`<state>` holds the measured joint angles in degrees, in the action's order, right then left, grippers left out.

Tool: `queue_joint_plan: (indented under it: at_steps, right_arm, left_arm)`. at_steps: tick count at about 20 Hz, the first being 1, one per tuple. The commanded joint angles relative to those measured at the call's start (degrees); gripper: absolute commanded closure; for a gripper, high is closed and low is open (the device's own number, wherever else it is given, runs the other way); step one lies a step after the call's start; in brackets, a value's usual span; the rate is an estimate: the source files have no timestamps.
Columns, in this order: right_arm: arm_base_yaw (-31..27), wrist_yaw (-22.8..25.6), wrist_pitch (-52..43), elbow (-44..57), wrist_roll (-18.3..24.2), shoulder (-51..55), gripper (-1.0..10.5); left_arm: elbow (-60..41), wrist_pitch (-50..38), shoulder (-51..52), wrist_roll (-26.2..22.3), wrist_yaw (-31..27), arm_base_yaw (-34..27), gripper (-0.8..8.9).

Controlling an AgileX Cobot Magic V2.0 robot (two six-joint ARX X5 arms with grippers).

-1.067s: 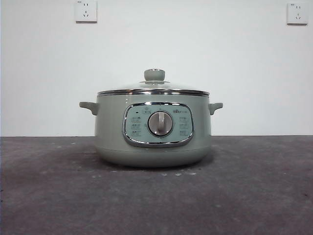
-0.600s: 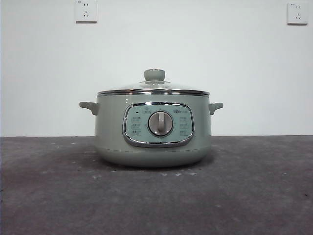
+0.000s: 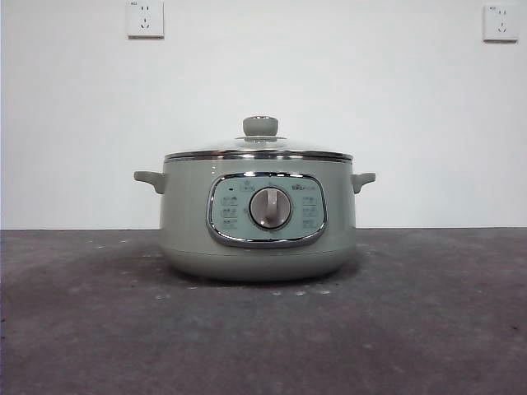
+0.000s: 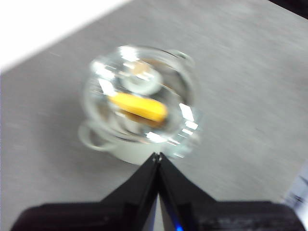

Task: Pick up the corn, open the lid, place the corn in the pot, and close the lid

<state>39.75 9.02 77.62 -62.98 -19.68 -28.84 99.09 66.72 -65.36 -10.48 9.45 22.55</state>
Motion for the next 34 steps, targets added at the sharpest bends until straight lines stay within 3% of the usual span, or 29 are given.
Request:
queue_joint_plan:
  at_steps: [1,5,9,14,18,24,30,34]
  right_arm:
    - [0.04,0.44,1.44,0.37,0.33,0.22,9.5]
    - [0.04,0.5,1.44,0.37,0.33,0.22,9.5]
    - [0.04,0.5,1.44,0.37,0.33,0.22,9.5]
    - [0.04,1.16,1.44,0.37,0.33,0.22,9.5]
    - [0.04,1.18,1.44,0.37,0.33,0.22,9.5]
    - [0.04,1.97,1.44,0.37,0.33,0.22,9.5]
    - [0.04,1.97,1.44,0.37,0.33,0.22,9.5]
    - [0.04,1.99,1.44,0.37,0.33,0.22,9.5]
  left_arm:
    - [-0.2,-3.37,3.63,-4.7,-0.26,-5.53,8.16]
    - [-8.66,-13.46,13.7,-6.99,3.1,-15.37,8.16]
    - [-31.69,-31.74,27.56,-7.13,2.51,-21.7,8.16]
    - [-63.04,-50.29,41.27,-2.19,2.91,-23.06,8.16]
    - [-83.06,-63.1,49.66,0.83,-0.63,-23.12,8.16]
    - [-95.97,-64.43,57.9,5.03,-0.72,-23.12,8.16]
    - [-98.62,-57.02,64.72,8.68,-0.96,-23.12,8.16]
    - [-98.6,-57.77,65.16,9.2,1.36,-23.12,8.16]
